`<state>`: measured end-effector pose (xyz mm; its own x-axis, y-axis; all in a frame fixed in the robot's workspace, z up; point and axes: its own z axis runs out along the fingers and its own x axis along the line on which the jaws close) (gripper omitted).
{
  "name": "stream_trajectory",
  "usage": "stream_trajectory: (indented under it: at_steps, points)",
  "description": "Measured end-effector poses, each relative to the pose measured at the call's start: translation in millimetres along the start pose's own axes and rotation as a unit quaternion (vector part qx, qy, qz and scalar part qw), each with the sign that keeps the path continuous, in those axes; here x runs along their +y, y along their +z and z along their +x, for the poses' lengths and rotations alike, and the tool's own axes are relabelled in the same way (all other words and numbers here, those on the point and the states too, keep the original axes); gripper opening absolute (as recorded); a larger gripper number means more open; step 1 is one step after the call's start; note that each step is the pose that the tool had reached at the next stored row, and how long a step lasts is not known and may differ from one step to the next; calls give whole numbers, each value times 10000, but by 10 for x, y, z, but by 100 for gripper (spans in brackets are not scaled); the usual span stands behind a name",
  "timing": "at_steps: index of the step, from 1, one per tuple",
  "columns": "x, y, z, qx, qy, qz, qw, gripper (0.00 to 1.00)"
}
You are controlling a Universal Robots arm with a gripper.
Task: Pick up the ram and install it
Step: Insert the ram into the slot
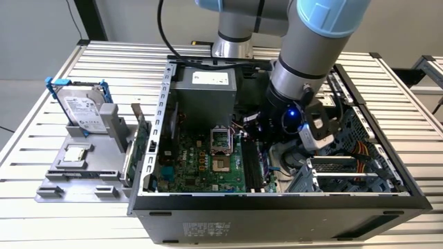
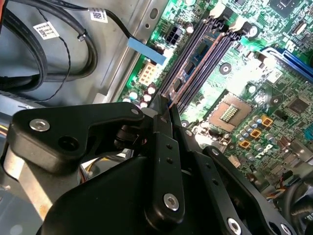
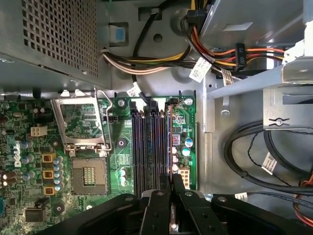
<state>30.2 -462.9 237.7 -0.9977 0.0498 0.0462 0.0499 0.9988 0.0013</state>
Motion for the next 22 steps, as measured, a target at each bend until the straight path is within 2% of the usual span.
stream_trajectory:
  at_steps: [22]
  points:
    - [-57,110,33,0,-68,3,10000,0]
